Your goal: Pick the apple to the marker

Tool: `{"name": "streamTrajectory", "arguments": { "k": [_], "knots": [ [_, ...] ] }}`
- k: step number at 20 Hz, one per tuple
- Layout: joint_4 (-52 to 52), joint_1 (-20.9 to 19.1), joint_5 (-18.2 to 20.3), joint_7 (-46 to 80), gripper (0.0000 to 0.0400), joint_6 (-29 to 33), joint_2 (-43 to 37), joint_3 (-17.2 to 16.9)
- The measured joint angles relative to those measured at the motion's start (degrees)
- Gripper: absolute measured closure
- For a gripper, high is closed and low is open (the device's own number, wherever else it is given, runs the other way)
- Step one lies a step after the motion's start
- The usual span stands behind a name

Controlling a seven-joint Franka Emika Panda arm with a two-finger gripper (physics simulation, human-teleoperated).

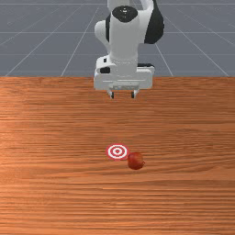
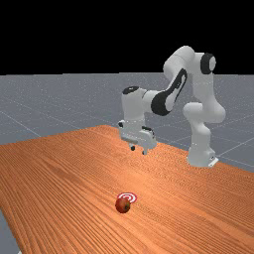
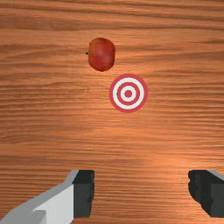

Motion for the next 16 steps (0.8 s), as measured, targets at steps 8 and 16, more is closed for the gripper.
{"name": "streamTrajectory", "arguments": {
  "k": [8, 16],
  "knots": [
    [25.35, 1.91, 2.38, 3.52, 0.0002, -0.67, 23.56, 2.6],
    [37.87, 1.47, 2.18, 4.96, 0.0, -1.85, 37.92, 2.12]
  ]
}}
